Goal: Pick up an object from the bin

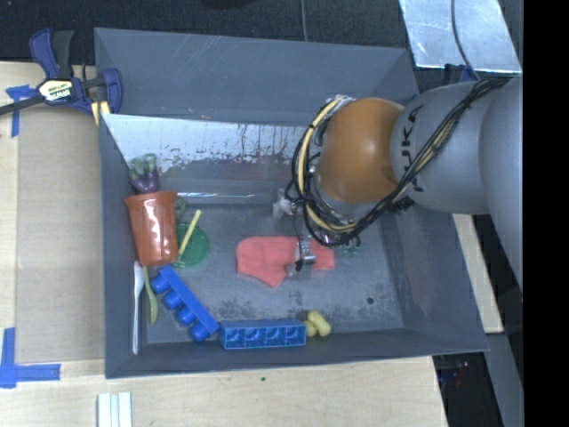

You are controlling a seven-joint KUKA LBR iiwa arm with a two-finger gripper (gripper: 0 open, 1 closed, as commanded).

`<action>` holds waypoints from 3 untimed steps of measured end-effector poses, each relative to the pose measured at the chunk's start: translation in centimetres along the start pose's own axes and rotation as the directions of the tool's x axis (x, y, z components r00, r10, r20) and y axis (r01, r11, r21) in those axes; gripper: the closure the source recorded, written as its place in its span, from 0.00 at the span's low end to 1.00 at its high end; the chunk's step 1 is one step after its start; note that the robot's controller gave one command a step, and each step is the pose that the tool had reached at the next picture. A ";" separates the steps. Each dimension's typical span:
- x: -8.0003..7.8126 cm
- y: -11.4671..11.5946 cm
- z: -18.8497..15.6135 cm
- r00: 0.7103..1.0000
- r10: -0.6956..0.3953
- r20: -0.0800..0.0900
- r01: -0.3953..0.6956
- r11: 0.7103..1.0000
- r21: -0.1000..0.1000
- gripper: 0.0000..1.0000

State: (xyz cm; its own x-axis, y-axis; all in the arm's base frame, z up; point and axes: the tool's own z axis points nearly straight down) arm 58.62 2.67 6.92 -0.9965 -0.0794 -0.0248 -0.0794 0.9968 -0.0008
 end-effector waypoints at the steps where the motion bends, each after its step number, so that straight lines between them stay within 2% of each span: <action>1: 2.0 0.9 -0.4 0.996 0.088 -0.006 -0.088 0.996 -0.002 1.00; 3: 2.0 0.9 -1.1 0.996 0.089 -0.005 -0.089 0.996 -0.003 1.00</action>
Offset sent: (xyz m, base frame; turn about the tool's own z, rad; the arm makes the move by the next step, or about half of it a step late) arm 0.0000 0.0000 0.0000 0.0000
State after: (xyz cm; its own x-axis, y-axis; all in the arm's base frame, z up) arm 56.55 3.41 7.94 -0.9998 0.0091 -0.0196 0.0091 1.0000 0.0039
